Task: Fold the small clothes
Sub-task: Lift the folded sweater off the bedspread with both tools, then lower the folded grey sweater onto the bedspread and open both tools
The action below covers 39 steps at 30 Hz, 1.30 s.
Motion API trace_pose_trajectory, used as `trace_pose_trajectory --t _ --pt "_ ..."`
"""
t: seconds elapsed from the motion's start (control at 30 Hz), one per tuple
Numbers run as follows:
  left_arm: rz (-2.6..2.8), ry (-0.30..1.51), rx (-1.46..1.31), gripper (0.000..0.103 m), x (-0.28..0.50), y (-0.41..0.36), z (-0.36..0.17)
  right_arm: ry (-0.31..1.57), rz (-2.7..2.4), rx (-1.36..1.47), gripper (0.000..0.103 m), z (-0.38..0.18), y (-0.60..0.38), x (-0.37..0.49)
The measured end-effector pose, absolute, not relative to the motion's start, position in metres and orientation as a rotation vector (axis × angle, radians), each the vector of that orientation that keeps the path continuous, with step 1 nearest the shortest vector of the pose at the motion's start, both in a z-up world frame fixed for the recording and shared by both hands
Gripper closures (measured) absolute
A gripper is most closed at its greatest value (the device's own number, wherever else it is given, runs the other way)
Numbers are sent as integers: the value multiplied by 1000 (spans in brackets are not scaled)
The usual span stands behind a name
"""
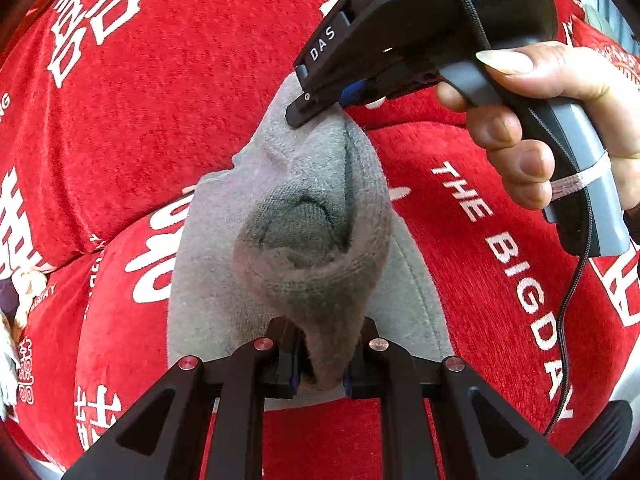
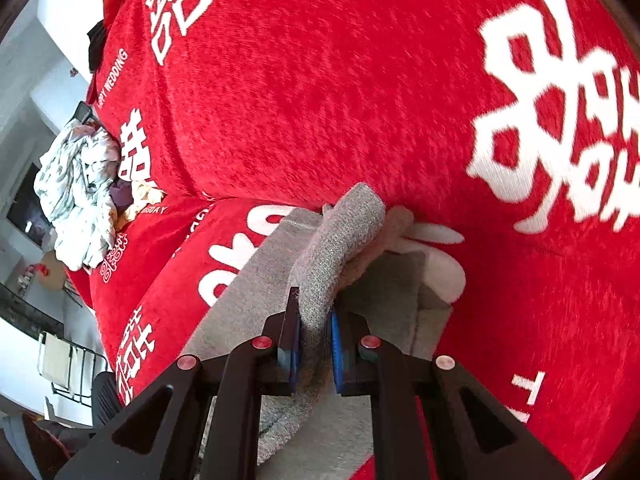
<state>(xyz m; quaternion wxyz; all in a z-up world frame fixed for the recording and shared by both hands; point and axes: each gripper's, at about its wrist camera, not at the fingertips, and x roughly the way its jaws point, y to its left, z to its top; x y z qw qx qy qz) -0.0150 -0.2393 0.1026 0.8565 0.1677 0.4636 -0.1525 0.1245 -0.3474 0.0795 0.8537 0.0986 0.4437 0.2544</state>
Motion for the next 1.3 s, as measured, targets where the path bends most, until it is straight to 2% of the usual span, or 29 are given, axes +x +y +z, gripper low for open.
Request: trace_pose_trajectory --t 0.63,0.67,0.7,0.73,0.77,0.8,0.83,0.87,0.9,0.97,1.13,1.3 --pt "-267 957 488 87 -21 -270 72 964 484 322 90 16 -376 130" --pt "-266 954 493 83 -22 -271 72 965 479 324 90 12 -377 129" --pt "-273 955 491 67 -22 -271 73 967 475 326 90 9 -379 128" --pt "-303 967 472 55 -23 -271 73 970 472 335 90 5 -381 127" --pt "-329 976 449 32 -24 -271 74 972 471 343 89 2 -383 126" --pt "-344 969 421 25 -26 -269 78 975 465 356 84 -1 -386 125" --pt "-357 957 404 25 -28 -267 81 979 452 368 81 -2 -388 124" --pt "-378 949 392 25 -30 -265 85 995 436 390 68 -4 -392 123" --pt "-405 943 380 25 -33 -262 89 1006 429 402 50 -5 -393 123" --pt "-447 933 345 25 -37 -252 97 999 412 437 40 -5 -401 116" --pt "-512 934 191 25 -38 -202 118 945 412 513 40 8 -416 85" --pt "-425 938 179 25 -37 -159 113 903 413 469 40 29 -402 40"
